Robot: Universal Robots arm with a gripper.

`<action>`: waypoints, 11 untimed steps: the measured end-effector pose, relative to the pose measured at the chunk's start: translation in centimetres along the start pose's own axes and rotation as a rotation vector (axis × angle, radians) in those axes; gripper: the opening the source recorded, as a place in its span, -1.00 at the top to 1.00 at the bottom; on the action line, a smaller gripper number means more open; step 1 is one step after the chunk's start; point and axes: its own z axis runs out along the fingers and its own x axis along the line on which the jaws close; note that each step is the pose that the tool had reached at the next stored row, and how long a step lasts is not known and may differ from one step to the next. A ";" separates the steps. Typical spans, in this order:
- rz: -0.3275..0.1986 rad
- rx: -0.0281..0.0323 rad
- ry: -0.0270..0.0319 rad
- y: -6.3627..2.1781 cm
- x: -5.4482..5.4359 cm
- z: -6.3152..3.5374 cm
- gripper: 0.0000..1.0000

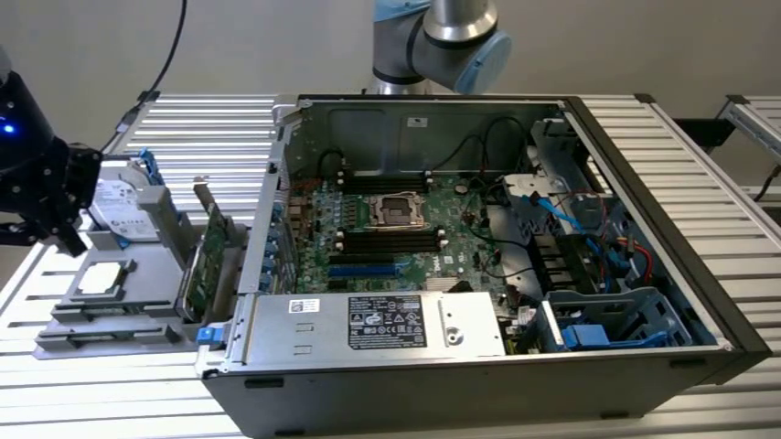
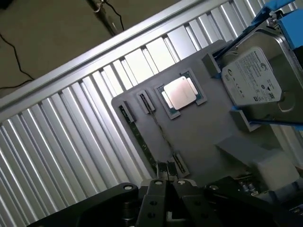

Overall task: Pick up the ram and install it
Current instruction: 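Pick up the ram and move it above insertion slot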

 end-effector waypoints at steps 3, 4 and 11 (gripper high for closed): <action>-0.053 0.0023 0.0026 0.00 0.0 0.08 0.79; -0.071 0.0030 0.0034 0.00 0.0 0.11 0.79; -0.199 0.0084 0.0095 -0.01 0.0 0.33 0.79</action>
